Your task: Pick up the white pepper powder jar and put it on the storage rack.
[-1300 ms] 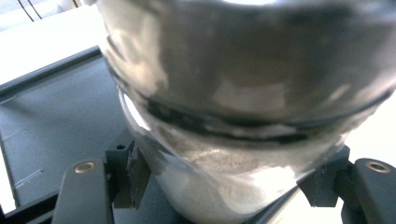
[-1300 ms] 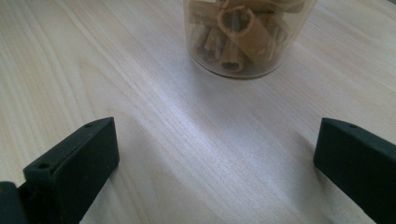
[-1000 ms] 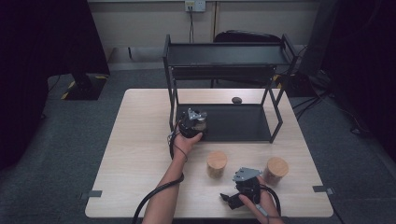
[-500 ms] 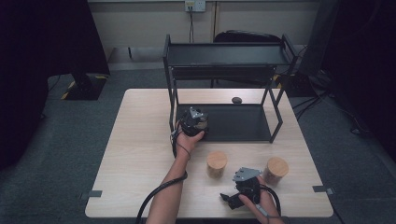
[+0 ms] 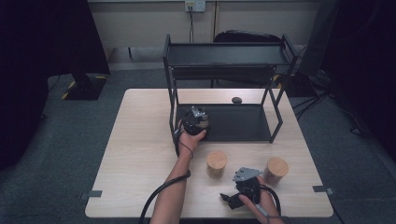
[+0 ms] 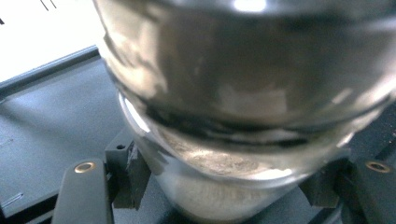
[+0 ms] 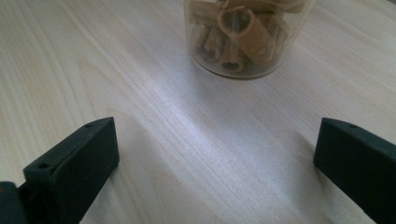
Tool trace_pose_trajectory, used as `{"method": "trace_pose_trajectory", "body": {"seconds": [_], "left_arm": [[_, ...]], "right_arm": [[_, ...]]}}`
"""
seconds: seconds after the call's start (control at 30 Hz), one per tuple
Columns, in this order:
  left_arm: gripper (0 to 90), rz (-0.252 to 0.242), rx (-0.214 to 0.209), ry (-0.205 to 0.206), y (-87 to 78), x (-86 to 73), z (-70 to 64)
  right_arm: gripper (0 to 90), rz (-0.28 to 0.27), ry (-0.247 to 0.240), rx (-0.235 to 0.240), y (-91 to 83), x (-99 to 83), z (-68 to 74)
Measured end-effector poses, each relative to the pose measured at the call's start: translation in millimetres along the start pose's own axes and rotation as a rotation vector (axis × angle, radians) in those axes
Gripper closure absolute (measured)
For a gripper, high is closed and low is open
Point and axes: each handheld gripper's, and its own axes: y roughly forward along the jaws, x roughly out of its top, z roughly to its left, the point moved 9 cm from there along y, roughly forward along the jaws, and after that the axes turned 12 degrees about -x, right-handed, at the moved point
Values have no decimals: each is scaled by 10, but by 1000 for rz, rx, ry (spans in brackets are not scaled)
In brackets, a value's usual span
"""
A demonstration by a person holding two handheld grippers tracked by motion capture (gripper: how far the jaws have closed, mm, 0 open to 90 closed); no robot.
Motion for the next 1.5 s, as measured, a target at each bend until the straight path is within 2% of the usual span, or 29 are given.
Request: {"method": "trace_pose_trajectory", "body": {"seconds": [0.63, 0.73, 0.83, 0.93, 1.5], "left_arm": [[296, 15, -9, -21, -5, 9, 1], [221, 12, 1, -31, -31, 31, 9], [131, 11, 0, -62, -55, 28, 1], [98, 10, 2, -69, -83, 25, -7], [57, -12, -62, -77, -212, -29, -156]], "right_arm": [[0, 0, 0, 0, 0, 0, 0], [0, 0, 0, 0, 0, 0, 0], [0, 0, 0, 0, 0, 0, 0], [0, 0, 0, 0, 0, 0, 0], [0, 0, 0, 0, 0, 0, 0]]}}
